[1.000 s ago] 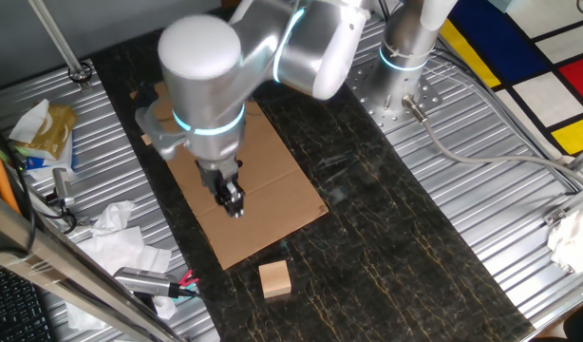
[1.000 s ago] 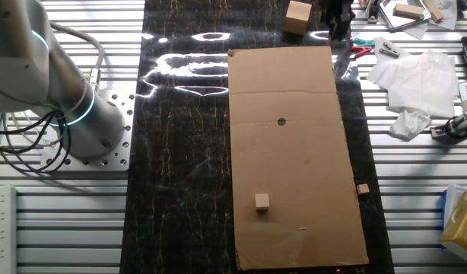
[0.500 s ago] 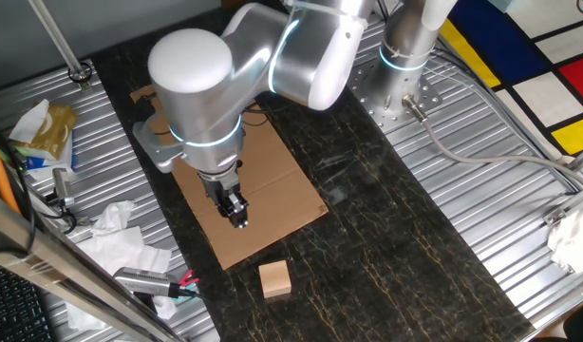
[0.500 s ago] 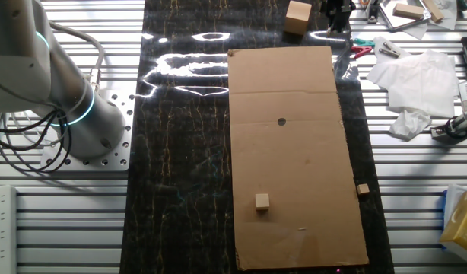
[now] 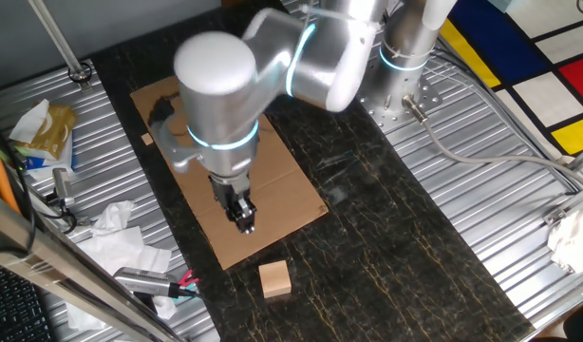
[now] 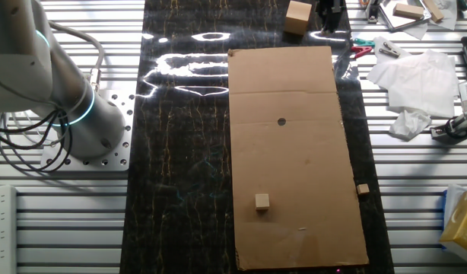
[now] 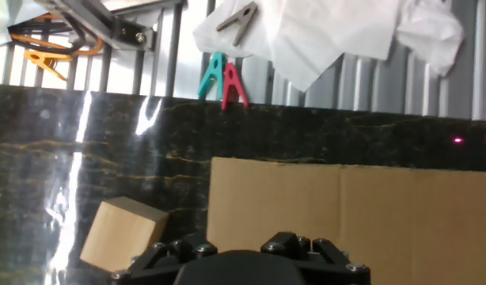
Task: Grab the block and place it at the designated location
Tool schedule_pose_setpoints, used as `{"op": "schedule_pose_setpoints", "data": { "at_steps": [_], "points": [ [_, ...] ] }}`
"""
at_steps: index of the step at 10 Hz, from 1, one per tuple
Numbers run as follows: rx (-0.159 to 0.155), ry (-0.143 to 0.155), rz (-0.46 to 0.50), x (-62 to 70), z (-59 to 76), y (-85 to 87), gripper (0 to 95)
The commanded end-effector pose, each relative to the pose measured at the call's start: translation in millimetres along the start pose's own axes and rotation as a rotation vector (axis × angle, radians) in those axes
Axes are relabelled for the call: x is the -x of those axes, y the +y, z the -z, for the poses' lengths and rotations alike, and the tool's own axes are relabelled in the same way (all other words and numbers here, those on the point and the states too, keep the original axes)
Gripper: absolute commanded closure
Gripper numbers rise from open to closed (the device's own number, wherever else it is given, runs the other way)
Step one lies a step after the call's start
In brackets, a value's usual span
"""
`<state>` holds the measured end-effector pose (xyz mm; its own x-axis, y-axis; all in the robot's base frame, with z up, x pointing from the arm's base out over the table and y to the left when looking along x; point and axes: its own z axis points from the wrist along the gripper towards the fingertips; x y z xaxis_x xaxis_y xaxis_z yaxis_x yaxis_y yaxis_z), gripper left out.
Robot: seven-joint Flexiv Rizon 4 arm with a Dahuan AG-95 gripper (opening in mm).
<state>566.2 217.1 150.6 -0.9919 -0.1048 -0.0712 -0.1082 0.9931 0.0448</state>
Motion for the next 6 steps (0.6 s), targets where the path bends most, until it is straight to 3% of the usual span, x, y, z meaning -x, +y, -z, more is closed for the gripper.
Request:
{"op": "schedule_pose_setpoints", "data": {
  "at_steps": [1, 3, 6],
  "points": [
    [-0.004, 0.015, -0.012, -3.5, -5.4, 10.3, 38.0],
    [-0.002, 0.042, -0.017, -4.1, -4.4, 19.3, 38.0],
    [0.001, 0.053, -0.031, -6.8, -4.6, 28.6, 38.0]
  ]
}}
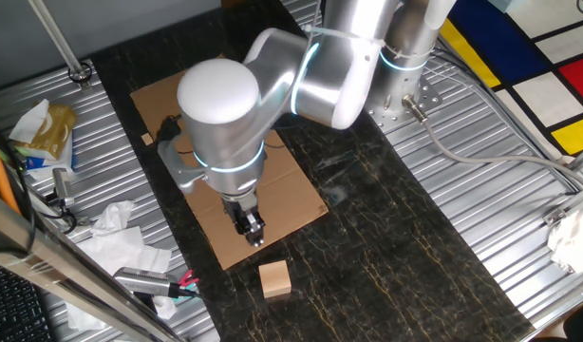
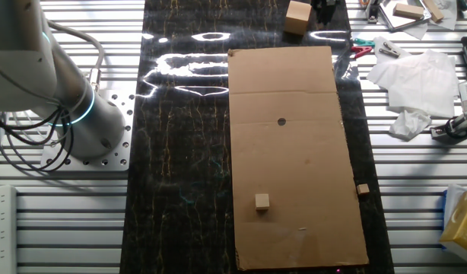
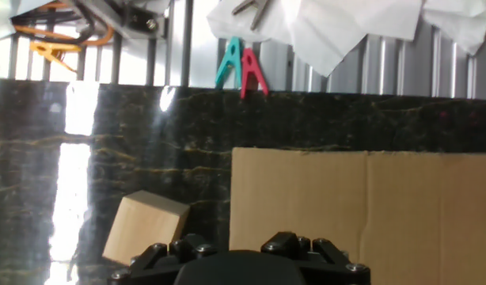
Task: Grab the block and place it at the designated location
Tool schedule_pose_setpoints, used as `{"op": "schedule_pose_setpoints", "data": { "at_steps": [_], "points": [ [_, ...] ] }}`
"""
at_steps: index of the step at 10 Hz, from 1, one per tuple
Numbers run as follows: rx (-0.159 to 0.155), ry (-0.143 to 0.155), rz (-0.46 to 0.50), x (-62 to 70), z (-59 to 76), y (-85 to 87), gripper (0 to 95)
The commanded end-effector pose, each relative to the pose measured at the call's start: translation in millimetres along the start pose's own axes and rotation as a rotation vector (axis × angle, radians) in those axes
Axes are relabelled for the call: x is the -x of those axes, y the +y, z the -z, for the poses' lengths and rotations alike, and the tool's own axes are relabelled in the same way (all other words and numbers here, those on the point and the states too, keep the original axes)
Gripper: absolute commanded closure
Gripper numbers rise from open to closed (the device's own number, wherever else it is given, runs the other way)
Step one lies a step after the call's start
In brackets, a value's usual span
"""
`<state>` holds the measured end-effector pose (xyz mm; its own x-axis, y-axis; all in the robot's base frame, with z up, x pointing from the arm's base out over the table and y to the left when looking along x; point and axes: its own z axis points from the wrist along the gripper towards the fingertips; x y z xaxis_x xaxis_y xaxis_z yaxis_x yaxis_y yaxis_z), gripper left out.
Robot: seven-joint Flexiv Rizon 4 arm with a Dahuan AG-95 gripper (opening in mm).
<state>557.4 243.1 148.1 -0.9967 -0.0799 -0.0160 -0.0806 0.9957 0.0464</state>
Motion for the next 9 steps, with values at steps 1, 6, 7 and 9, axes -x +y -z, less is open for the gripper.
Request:
{"op": "schedule_pose_setpoints", "data": {
  "at_steps": [1, 6, 7, 9],
  "points": [
    [0.002, 0.0, -0.007, -1.6, -2.1, 4.6, 38.0],
    [0.009, 0.006, -0.016, -9.4, -9.8, 19.1, 38.0],
    [0.009, 0.006, -0.025, -10.5, -10.7, 24.6, 38.0],
    [0.006, 0.016, -0.041, -10.5, -13.0, 33.6, 38.0]
  ]
}}
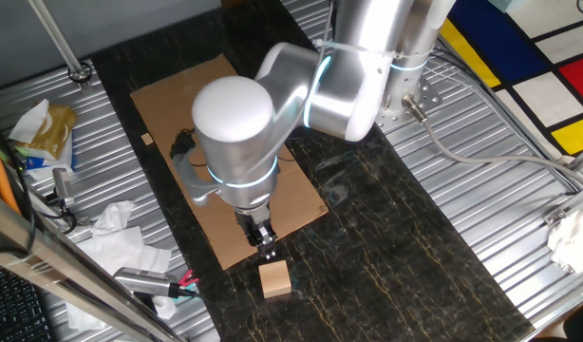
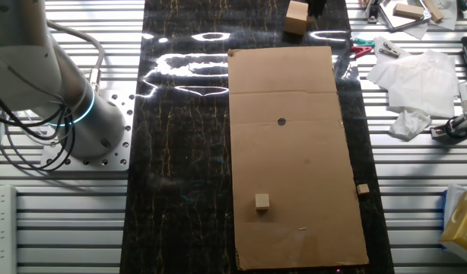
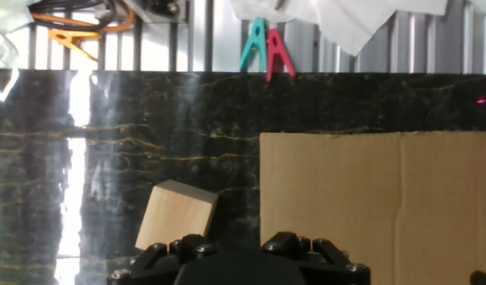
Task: Grab the block and place it at the designated location
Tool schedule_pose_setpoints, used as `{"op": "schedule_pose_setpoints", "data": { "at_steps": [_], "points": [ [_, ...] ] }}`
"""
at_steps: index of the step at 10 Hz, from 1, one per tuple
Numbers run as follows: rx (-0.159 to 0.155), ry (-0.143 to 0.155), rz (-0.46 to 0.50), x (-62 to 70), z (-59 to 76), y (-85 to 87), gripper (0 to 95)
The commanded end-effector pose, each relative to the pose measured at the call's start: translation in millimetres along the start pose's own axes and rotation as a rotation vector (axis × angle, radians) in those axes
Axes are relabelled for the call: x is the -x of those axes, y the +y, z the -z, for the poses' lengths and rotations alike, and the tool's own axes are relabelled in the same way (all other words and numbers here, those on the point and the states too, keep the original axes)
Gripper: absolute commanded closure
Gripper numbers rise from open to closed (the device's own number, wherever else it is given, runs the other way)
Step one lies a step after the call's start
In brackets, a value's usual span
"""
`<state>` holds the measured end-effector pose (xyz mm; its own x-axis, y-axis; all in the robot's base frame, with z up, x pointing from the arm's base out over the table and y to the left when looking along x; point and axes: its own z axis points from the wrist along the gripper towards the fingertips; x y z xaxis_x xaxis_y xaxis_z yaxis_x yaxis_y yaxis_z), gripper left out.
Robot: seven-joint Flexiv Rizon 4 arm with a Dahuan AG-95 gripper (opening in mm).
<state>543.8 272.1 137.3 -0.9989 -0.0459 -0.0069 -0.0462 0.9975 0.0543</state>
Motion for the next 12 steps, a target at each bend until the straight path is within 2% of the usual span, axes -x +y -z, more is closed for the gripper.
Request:
{"op": "schedule_pose_setpoints", "data": {
  "at_steps": [1, 5, 12],
  "points": [
    [-0.002, 0.01, -0.011, 0.9, -1.9, 7.6, 38.0],
    [0.005, 0.033, -0.035, 0.8, -4.5, 20.8, 38.0],
    [0.012, 0.032, -0.065, 0.0, -14.8, 45.1, 38.0]
  ]
}}
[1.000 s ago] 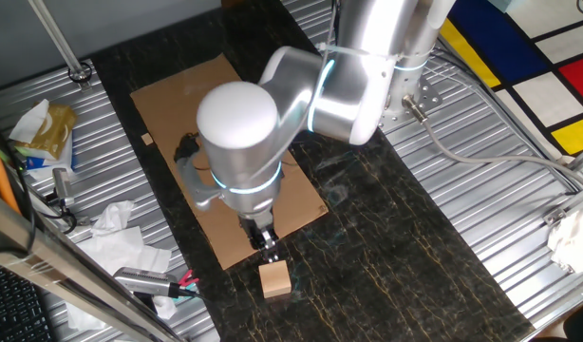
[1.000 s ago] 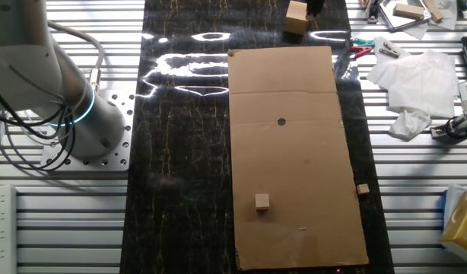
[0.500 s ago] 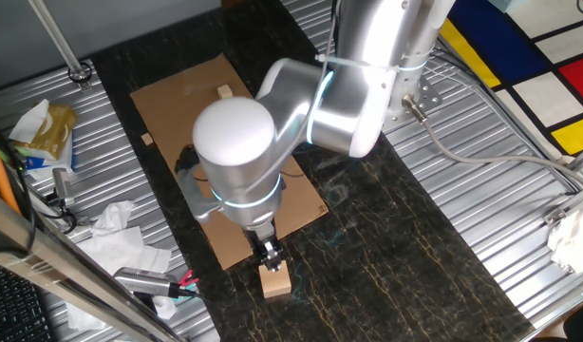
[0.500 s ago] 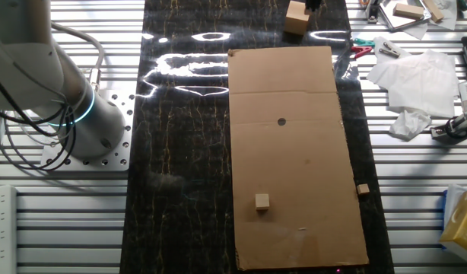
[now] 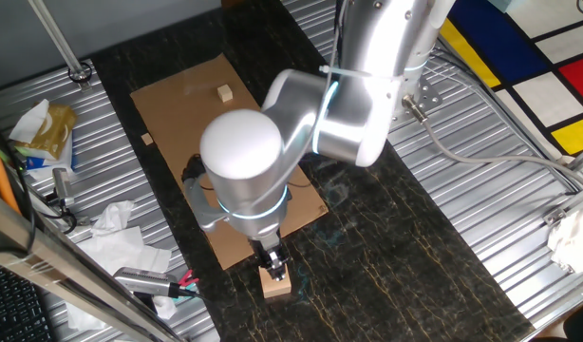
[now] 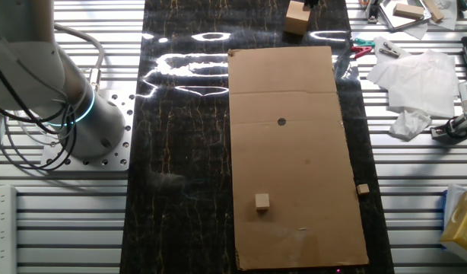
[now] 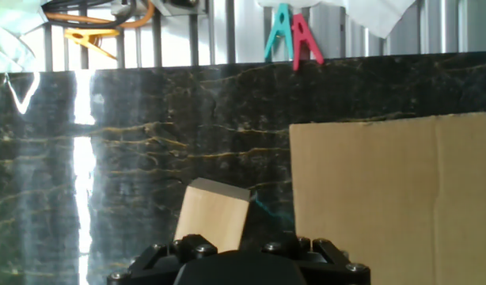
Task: Grab the block and place it at the designated location
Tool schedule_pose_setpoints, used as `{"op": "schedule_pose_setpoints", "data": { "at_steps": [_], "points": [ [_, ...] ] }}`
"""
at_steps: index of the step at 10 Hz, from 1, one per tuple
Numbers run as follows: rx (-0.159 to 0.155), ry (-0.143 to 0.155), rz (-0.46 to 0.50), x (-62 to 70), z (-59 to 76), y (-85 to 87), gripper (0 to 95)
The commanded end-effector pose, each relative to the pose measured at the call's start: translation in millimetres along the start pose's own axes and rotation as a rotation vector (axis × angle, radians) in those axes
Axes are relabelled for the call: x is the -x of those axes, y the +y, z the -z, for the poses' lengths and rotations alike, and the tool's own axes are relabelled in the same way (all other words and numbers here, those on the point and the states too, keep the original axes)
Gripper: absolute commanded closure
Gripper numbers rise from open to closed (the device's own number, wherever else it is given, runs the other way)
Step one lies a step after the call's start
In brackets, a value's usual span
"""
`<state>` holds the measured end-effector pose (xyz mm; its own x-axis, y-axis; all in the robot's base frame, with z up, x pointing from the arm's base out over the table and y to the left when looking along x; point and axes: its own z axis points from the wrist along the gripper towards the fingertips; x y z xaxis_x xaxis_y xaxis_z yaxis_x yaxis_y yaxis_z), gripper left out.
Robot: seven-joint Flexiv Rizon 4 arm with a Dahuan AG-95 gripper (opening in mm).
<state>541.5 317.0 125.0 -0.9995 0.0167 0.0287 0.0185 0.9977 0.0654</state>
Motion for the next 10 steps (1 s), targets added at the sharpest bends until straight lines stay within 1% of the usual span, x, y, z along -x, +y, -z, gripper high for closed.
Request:
{"op": "schedule_pose_setpoints", "data": {
  "at_steps": [1, 3, 4, 10],
  "points": [
    [0.0, 0.0, -0.001, 0.1, -0.6, 2.0, 38.0],
    [0.002, 0.0, 0.0, -0.3, -2.1, 5.8, 38.0],
    [0.002, 0.0, 0.003, 0.1, -2.1, 6.8, 19.0],
    [-0.001, -0.003, 0.003, 2.2, -5.5, 6.9, 19.0]
  ]
}}
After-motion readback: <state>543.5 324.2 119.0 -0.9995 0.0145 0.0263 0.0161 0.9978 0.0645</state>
